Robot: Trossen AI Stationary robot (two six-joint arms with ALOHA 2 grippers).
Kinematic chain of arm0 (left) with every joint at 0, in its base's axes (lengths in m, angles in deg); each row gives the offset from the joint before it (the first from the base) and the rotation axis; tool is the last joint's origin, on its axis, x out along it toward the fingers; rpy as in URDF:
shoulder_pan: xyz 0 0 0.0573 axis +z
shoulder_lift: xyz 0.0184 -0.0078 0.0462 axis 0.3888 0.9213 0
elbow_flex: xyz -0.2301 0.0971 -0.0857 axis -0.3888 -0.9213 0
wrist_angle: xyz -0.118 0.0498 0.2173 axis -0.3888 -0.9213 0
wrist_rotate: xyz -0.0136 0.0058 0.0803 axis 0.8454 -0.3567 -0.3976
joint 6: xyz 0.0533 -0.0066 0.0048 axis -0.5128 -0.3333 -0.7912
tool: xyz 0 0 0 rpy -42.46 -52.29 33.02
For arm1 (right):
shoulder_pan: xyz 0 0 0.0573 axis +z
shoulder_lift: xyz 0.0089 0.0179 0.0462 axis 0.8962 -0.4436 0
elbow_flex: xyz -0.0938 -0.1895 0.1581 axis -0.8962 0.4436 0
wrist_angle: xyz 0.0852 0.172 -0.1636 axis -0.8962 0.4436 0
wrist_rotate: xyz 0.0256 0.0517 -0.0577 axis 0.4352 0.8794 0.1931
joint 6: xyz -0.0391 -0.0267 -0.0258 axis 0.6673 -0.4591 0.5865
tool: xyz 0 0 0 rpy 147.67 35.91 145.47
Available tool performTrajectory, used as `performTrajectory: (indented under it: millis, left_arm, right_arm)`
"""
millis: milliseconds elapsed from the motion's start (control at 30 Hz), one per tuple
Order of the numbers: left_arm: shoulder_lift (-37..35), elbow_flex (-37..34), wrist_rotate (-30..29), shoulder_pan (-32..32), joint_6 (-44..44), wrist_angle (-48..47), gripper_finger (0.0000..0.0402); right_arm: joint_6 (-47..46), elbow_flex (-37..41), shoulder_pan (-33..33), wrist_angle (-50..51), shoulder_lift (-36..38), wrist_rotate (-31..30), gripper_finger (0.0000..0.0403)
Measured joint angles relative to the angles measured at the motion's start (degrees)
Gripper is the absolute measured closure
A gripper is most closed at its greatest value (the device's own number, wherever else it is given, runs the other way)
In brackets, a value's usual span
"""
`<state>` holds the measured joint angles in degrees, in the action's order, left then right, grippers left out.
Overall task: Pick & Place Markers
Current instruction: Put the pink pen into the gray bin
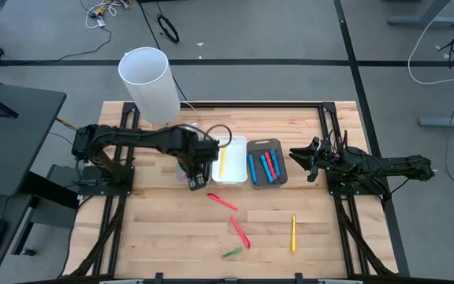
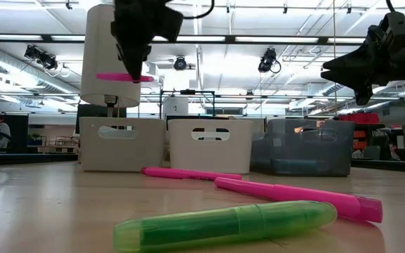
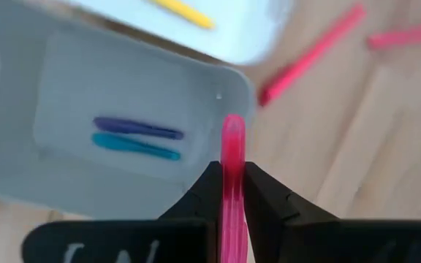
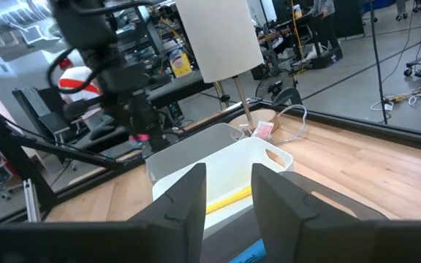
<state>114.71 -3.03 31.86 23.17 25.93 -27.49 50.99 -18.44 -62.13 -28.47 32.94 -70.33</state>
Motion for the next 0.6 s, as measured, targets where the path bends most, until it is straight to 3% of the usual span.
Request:
performTrajectory:
  millis: [600]
  left_arm:
    - [0.0,0.0,-0.2,11.2,37.9,2.6,0.0363]
  right_arm:
    - [0.0,0.0,0.0,0.0,0.0,0.0,0.0292]
